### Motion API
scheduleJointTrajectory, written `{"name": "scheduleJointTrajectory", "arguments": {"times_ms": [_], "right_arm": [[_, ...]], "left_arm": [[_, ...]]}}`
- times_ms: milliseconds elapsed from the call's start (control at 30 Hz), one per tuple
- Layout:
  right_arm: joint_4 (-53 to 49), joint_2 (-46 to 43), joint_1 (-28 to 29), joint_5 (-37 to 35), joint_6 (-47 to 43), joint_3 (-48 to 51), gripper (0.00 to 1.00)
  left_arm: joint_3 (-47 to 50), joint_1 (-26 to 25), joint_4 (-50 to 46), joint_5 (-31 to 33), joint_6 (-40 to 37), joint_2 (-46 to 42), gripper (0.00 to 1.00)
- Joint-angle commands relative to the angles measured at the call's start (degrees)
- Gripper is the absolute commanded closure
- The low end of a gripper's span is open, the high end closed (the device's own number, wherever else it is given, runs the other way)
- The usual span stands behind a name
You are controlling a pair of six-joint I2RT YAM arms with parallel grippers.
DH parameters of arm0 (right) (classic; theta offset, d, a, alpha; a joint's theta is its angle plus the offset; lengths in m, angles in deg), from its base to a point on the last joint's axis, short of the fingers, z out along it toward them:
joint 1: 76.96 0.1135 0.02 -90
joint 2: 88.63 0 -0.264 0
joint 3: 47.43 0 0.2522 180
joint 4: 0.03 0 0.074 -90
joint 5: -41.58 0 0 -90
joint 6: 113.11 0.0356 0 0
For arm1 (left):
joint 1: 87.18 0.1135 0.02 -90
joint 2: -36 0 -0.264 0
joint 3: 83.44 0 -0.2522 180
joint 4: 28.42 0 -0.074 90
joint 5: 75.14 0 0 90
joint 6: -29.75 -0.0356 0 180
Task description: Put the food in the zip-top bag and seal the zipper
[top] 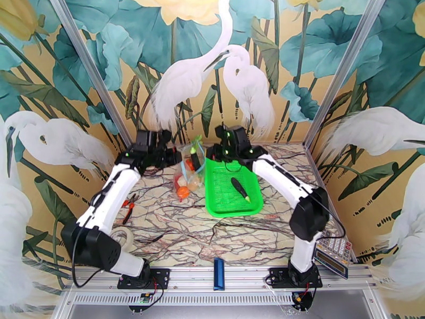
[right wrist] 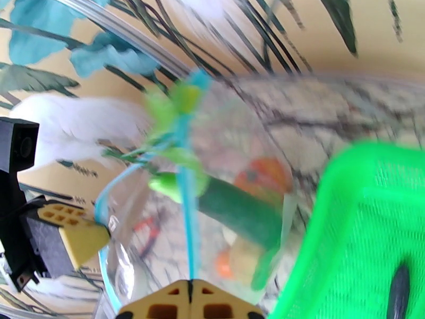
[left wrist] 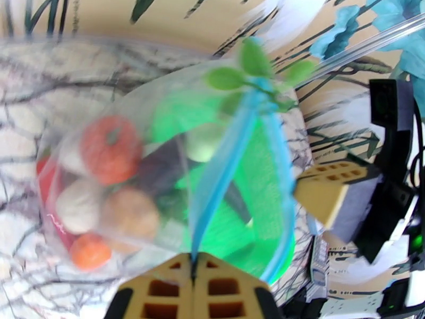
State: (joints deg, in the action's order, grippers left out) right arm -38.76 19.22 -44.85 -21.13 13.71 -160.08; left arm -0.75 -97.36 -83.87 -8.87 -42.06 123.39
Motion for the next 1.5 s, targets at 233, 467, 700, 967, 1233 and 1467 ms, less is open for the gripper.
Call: {"name": "scheduleJointTrajectory", "arguments": {"times_ms": [233,467,700,967,1233,1467], "right_arm": [[-3.22,12.69,-1.21,-2.37,-0.87,-9.80,1.00],[-1.04,13.24,-1.25,-3.74,-1.03,-10.95,1.00],[-0.08,12.20,-1.43,-7.48,-2.14,-14.94,1.00],[4.16,2.35,-1.03,-4.60,-0.11,-7.08,1.00],[5.33,0.18,-2.08,-7.57,0.09,2.48,1.00],[0.96,9.33,-1.99,-5.68,-0.71,-11.80,1.00]], "left_arm": [[-4.60,0.68,5.43,-0.41,1.20,13.79,1.00],[-3.64,0.86,6.23,2.57,0.75,12.01,1.00],[-11.05,1.97,3.31,4.55,-1.34,13.16,1.00],[-9.85,1.92,1.63,3.33,-0.09,5.37,1.00],[2.32,5.43,6.91,6.19,0.84,-0.21,1.00],[-8.09,5.43,5.91,2.63,0.98,8.08,1.00]]}}
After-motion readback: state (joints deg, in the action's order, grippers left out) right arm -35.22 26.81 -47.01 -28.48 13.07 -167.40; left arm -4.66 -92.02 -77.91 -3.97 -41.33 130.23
